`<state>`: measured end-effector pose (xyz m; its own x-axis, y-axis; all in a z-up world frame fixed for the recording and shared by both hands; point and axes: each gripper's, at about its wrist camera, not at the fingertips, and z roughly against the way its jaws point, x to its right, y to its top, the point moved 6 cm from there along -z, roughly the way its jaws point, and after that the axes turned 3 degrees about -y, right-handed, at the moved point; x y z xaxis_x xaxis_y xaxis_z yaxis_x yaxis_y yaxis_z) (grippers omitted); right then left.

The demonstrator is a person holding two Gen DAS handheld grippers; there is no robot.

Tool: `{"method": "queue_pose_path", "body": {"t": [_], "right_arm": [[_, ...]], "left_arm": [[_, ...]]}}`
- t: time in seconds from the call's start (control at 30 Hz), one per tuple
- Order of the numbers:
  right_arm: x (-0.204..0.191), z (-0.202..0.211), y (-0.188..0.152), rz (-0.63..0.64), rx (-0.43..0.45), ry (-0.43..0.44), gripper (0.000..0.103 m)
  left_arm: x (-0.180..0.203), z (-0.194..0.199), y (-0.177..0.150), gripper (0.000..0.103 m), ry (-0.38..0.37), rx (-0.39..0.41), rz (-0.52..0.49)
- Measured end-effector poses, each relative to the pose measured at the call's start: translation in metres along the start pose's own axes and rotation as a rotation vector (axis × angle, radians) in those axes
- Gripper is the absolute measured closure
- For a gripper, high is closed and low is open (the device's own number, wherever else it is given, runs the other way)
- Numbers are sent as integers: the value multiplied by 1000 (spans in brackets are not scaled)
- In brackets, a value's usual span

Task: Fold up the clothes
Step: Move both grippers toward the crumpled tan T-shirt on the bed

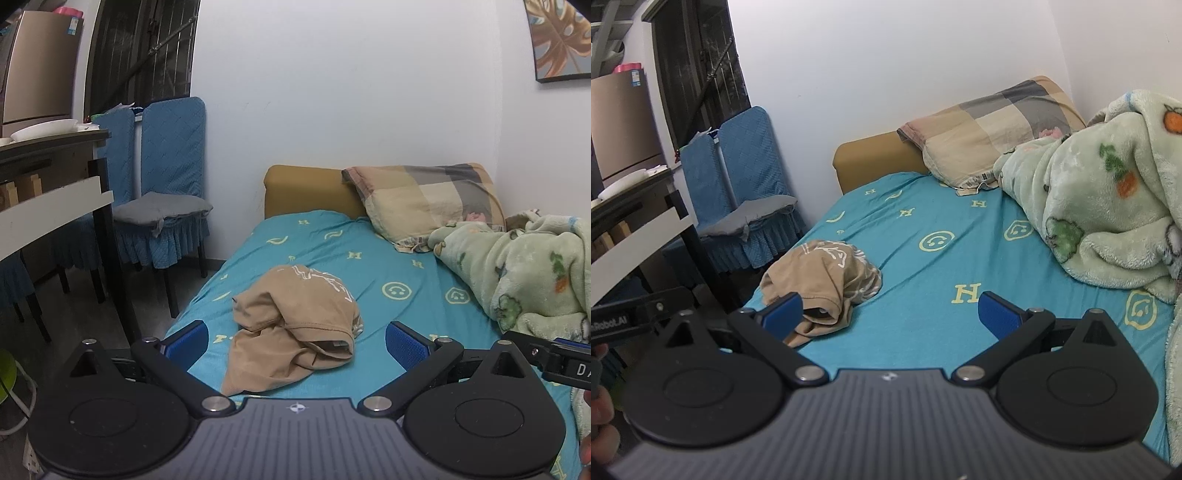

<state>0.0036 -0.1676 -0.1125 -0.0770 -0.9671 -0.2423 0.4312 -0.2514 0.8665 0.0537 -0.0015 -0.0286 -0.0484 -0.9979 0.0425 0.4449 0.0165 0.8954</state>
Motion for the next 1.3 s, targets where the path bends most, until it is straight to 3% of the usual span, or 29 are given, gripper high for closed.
{"method": "queue_pose_path", "body": {"t": [0.23, 0.43, 0.63, 0.87, 0.97, 1.07, 1.13, 1.3], "right_arm": [[2, 12, 7, -8, 38, 26, 0], [5, 24, 10, -16, 65, 44, 0], [10, 35, 8, -25, 86, 58, 0], [15, 32, 3, -7, 72, 49, 0], [20, 28, 0, -27, 78, 16, 0], [25, 25, -2, -82, 94, 19, 0], [24, 22, -3, -100, 116, 21, 0], [18, 0, -15, -84, 104, -6, 0]], "left_arm": [[6, 0, -10, 0, 48, 52, -63], [-4, 6, -11, 0, 77, 7, 8], [8, 18, 12, 0, 177, 11, -47], [31, 22, 46, 0, 207, 77, -143], [35, 0, 44, 0, 177, 59, -225], [29, -37, 29, 0, 199, -49, -261], [24, -63, 16, 1, 162, -132, -262], [26, -116, -7, 3, 120, -137, -435]]}}
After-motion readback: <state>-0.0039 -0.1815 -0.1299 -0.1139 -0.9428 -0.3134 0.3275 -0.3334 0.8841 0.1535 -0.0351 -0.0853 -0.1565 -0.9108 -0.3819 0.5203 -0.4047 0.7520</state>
